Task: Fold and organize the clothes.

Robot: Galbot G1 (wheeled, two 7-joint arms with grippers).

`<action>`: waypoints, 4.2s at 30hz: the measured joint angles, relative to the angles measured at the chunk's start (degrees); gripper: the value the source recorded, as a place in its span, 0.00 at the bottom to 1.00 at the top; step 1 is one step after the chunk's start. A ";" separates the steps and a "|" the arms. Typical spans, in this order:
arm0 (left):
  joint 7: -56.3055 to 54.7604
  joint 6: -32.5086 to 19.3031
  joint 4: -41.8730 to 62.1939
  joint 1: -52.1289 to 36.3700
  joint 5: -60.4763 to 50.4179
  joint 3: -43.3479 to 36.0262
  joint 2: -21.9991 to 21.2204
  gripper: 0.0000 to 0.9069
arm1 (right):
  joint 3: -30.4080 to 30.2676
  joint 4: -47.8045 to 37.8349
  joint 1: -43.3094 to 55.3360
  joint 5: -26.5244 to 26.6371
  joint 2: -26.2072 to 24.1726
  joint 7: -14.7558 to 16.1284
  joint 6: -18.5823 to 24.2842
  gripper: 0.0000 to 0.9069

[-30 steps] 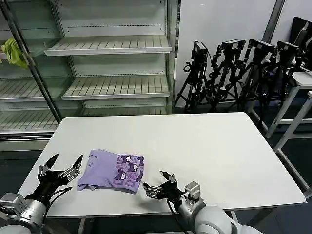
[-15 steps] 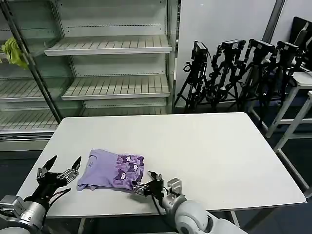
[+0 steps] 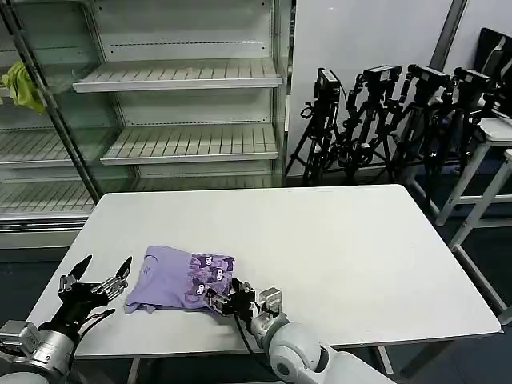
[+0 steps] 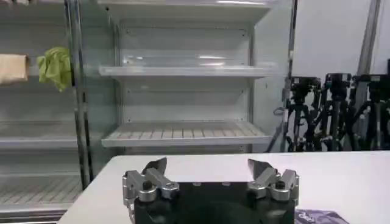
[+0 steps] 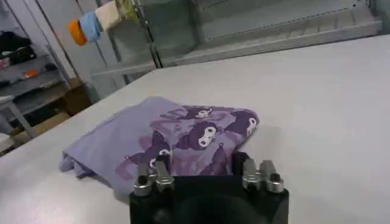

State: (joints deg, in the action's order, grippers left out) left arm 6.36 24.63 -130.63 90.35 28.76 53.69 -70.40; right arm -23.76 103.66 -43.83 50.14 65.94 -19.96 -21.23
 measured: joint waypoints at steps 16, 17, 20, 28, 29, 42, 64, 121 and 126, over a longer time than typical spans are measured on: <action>-0.02 -0.13 -0.32 -0.07 0.23 0.07 0.21 1.00 | 1.54 -0.09 -0.25 0.10 -0.85 0.43 0.32 0.00; -0.02 -0.13 -0.34 -0.10 0.24 0.02 0.22 1.00 | 1.83 0.19 -0.34 0.29 -1.28 0.42 0.30 0.00; -0.01 -0.13 -0.43 -0.26 0.23 -0.31 0.22 1.00 | 2.85 1.30 -0.70 0.81 -2.95 0.44 0.18 0.00; -0.03 -0.09 -0.87 -0.88 0.18 -1.39 0.06 1.00 | 6.19 5.83 -1.99 2.23 -10.46 1.23 0.15 0.00; -0.03 -0.04 -0.96 -0.98 0.18 -1.58 -0.02 1.00 | 6.75 6.65 -2.34 2.46 -11.81 1.39 0.20 0.00; -0.02 0.17 -1.57 -1.98 -0.51 -4.43 -1.01 1.00 | 15.22 16.07 -8.69 4.51 -29.41 3.01 0.73 0.00; 0.62 -0.82 0.15 -2.41 -1.69 -7.04 -1.62 1.00 | 14.60 13.08 -3.83 0.79 -36.15 6.05 -0.10 0.01; -4.55 -16.12 6.46 -19.98 6.00 -10.94 11.57 1.00 | 56.21 27.30 -27.25 -23.98 -17.35 -0.59 5.68 1.00; -4.22 -16.80 6.73 -20.89 5.44 -10.97 12.13 1.00 | 59.49 28.48 -30.78 -26.44 -15.10 -0.66 6.18 1.00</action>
State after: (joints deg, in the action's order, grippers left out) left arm 2.14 7.82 -123.90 69.46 34.20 42.72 -58.27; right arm 35.73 132.14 -74.61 23.70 50.84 -20.62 -15.06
